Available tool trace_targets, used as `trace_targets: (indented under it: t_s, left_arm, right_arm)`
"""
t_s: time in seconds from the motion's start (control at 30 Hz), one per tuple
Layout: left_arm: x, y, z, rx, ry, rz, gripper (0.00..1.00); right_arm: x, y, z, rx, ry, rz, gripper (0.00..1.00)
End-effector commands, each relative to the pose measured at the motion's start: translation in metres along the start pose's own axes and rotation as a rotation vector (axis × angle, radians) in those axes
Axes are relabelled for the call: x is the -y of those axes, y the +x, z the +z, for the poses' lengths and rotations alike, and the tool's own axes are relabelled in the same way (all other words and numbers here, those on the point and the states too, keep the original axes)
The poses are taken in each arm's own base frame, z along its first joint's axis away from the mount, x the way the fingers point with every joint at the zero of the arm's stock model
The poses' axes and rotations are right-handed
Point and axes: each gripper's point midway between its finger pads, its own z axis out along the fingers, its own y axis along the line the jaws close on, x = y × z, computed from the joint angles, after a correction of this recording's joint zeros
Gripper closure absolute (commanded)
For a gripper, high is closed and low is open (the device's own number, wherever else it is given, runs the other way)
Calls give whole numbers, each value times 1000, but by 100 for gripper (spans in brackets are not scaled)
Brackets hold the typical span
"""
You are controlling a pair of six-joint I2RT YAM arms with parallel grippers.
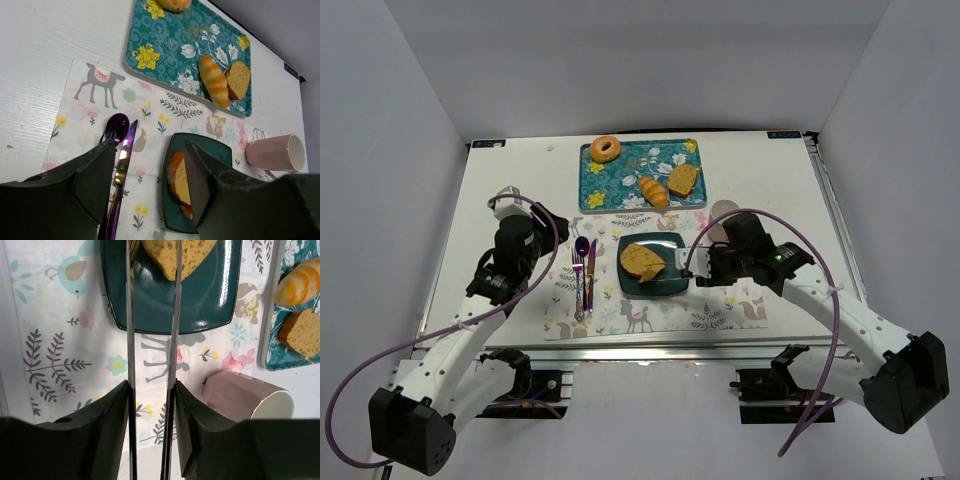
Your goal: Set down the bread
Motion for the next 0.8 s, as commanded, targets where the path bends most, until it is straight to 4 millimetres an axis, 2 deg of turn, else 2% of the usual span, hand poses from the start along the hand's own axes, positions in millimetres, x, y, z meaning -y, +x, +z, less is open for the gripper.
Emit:
trace_targets:
  t_s: [0.0,0.13,0.2,0.3,0.33,0.37,0.4,0.43,0.47,0.5,0.53,0.57,0.6,0.63,0.67,0.73,0.77]
  left_arm:
    - [2,-7,-5,25,15,-10,33]
    - [3,-7,-6,27,19,-12,33]
    - [3,-7,-5,26,18,-12,33]
    - [4,-6,-4,24,23,-11,33]
    - [5,-7,-3,26,26,-12,33]
    - [6,-7,-3,24,28,-11,33]
    - [6,-7,-2,25,29,-10,33]
    - [6,-7,-2,22,28,-7,33]
    - [7,-8,-2,24,28,-5,33]
    - [7,-9,-2,26,30,-5,33]
    - [7,-8,-2,23,29,-2,33]
    - [8,-10,-2,26,30,-3,33]
    - [8,-10,-2,28,30,-4,33]
    - [8,-10,-2,26,30,-3,33]
    - [8,-10,-3,29,31,-5,33]
    - [7,-10,-4,31,31,-9,33]
    - [7,-10,-4,32,29,-10,33]
  right_arm:
    - [10,-21,-16,71,27,-32,55]
    - [14,-41,-28,144,31,-49,55]
    - [24,-50,-33,167,61,-31,56]
    - [54,-61,-35,175,140,77,57]
    - [68,-56,-36,151,182,127,59]
    - [82,-54,-28,144,198,179,60]
    - [98,-59,-33,160,233,270,61]
    - [112,-50,-33,136,271,338,62]
    - [122,-40,-19,107,267,410,66]
    - [140,-41,-24,109,313,511,67]
    - [150,-32,-22,92,328,575,68]
    - [153,-21,-5,56,297,642,69]
    - [165,-24,-10,62,313,725,69]
    - [170,-18,-7,46,311,779,68]
    - [170,-10,9,14,281,833,68]
    - [175,-12,12,8,269,922,65]
    - [174,-8,19,-7,260,959,64]
